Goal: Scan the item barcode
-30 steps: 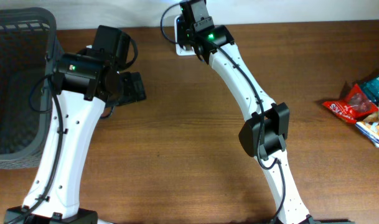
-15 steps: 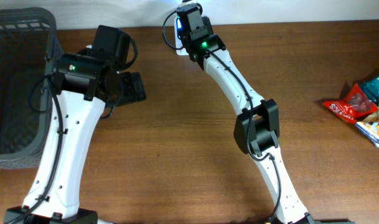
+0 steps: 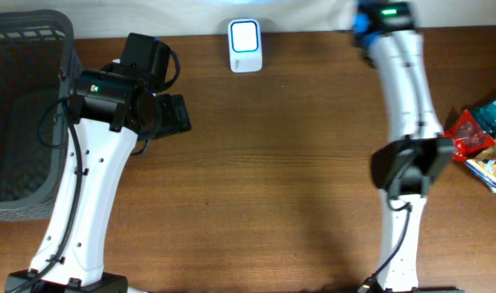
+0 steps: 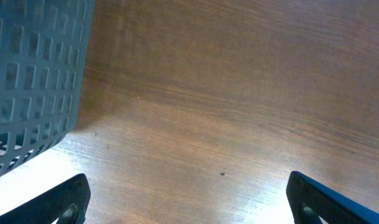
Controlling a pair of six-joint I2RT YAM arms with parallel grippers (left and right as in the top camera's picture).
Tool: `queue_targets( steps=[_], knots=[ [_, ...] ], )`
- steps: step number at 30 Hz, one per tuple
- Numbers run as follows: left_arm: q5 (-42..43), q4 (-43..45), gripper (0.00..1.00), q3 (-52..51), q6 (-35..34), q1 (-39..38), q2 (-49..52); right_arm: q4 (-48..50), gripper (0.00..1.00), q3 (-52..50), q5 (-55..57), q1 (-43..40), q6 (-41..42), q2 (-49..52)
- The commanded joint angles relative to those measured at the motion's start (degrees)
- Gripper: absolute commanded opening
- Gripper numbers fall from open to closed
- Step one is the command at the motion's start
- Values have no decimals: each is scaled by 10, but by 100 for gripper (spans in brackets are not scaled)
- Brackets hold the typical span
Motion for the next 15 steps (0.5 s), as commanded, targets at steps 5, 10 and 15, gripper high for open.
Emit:
queue_targets(
  steps=[5, 10, 15],
  knots=[
    [-6, 1, 99, 2, 9, 0, -2, -119, 4, -17, -21, -237, 88, -5],
    [-6, 1, 99, 2, 9, 0, -2, -101, 42, -77, -58, -333, 87, -5],
    [-6, 1, 99, 2, 9, 0, -2, -120, 99, -107, -60, -338, 88, -10]
  ],
)
